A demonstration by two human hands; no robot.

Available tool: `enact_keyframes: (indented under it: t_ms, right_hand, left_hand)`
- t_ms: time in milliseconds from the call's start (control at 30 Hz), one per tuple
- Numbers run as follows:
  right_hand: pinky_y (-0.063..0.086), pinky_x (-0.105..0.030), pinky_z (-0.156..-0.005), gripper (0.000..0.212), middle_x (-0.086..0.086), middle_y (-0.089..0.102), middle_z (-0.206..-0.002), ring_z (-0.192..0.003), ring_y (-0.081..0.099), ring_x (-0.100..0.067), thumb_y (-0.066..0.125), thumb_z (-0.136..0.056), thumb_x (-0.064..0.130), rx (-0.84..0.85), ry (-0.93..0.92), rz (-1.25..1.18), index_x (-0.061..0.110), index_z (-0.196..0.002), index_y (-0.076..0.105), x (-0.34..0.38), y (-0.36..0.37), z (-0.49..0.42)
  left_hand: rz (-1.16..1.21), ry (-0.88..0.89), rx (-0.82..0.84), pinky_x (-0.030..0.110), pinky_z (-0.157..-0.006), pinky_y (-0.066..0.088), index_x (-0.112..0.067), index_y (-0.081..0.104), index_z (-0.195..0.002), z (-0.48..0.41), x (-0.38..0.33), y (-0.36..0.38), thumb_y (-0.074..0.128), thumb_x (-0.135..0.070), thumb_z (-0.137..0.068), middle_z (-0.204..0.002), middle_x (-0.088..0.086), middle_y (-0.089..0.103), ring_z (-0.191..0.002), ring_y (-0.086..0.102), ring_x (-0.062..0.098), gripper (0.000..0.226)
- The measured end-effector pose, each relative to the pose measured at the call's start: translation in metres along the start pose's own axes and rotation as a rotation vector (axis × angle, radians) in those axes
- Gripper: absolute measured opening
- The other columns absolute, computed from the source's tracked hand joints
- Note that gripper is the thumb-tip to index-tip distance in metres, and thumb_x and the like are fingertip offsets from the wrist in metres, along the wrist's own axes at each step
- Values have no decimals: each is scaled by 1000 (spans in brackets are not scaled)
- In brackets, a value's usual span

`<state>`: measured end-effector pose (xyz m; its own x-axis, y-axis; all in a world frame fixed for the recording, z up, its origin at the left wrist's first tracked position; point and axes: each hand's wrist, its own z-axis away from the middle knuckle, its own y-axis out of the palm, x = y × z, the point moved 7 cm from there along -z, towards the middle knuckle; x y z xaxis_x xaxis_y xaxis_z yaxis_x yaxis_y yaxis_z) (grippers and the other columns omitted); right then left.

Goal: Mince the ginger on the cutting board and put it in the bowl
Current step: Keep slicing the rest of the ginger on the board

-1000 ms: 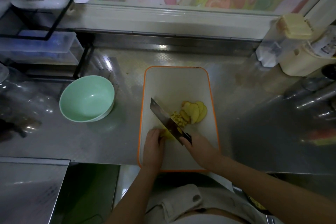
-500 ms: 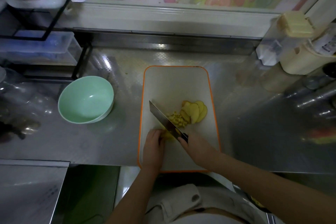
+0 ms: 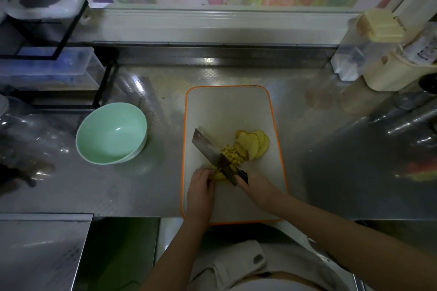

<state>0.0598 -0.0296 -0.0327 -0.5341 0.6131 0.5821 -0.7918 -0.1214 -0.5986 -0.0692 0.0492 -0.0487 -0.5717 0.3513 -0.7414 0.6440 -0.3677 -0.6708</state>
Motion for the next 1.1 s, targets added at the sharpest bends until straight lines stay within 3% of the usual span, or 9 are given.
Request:
enact_keyframes:
  t_ms: [67, 167, 333, 467, 567, 700, 833, 1000, 1100]
  right_hand:
    - [29, -19, -48, 30, 6, 41, -63, -54, 39, -6, 40, -100, 30, 18, -23, 41, 21, -71, 44, 1, -5, -4]
    - [26, -28, -53, 27, 5, 41, -63, -57, 40, -12, 40, -100, 31, -20, -55, 110, 12, -82, 47, 4, -11, -7]
    - [40, -35, -66, 33, -18, 62, -87, -79, 58, -32, 43, -98, 34, -111, -82, 86, 3, -93, 56, 2, -15, -11]
    - [46, -43, -70, 37, -19, 64, -86, -79, 60, -33, 44, -97, 37, -164, -101, 65, 3, -91, 58, 3, -19, -9]
    - [44, -40, -66, 37, -18, 64, -83, -75, 60, -32, 43, -97, 37, -173, -99, 42, 3, -90, 57, 5, -19, -5]
    - [36, -33, -60, 33, -12, 59, -79, -70, 55, -24, 42, -98, 33, -154, -86, 12, 4, -90, 55, 9, -20, 2]
    - [27, -25, -50, 27, 1, 47, -67, -61, 45, -15, 42, -99, 31, -136, -82, 24, 16, -77, 45, 14, -20, 11]
    - [27, -18, -43, 36, 8, 39, -59, -50, 38, -5, 40, -99, 32, -91, -73, 85, 24, -65, 36, 12, -13, 12]
    - [28, -17, -43, 32, 7, 41, -59, -50, 39, -3, 40, -99, 33, -83, -50, 56, 21, -69, 40, 8, -10, 12]
  left_hand:
    - [-4, 0, 7, -1, -85, 25, -7, 63, -101, 1, -1, -1, 55, 3, -86, -102, 8, 59, -95, 48, 10, 19]
    - [-3, -2, 12, 5, -87, 28, -8, 63, -101, 1, 0, 0, 55, 0, -87, -104, 7, 60, -97, 51, 14, 18]
    - [8, -41, -16, 3, -86, 26, -8, 63, -97, -1, -1, 2, 55, 0, -86, -102, 8, 61, -96, 50, 14, 15]
    - [-15, -62, -17, 9, -83, 28, -8, 63, -97, -3, -2, 8, 54, -2, -87, -103, 9, 61, -98, 53, 20, 14]
    - [-21, -79, -17, 11, -79, 28, -7, 62, -97, -7, -4, 9, 55, -2, -87, -101, 9, 60, -96, 52, 21, 14]
    - [-23, -36, 8, 11, -84, 29, -6, 63, -100, -8, -6, 7, 60, -1, -83, -102, 10, 61, -98, 53, 22, 18]
    - [-9, -30, 23, 14, -88, 32, -8, 61, -104, -9, -9, 6, 58, -7, -86, -105, 6, 59, -100, 50, 16, 19]
    - [31, -35, -33, 9, -78, 30, -7, 64, -93, -8, -11, 2, 55, -1, -88, -94, 7, 60, -89, 49, 12, 12]
    - [31, -25, -49, 7, -78, 30, -6, 65, -92, -8, -11, 1, 56, 1, -87, -93, 7, 61, -88, 48, 10, 13]
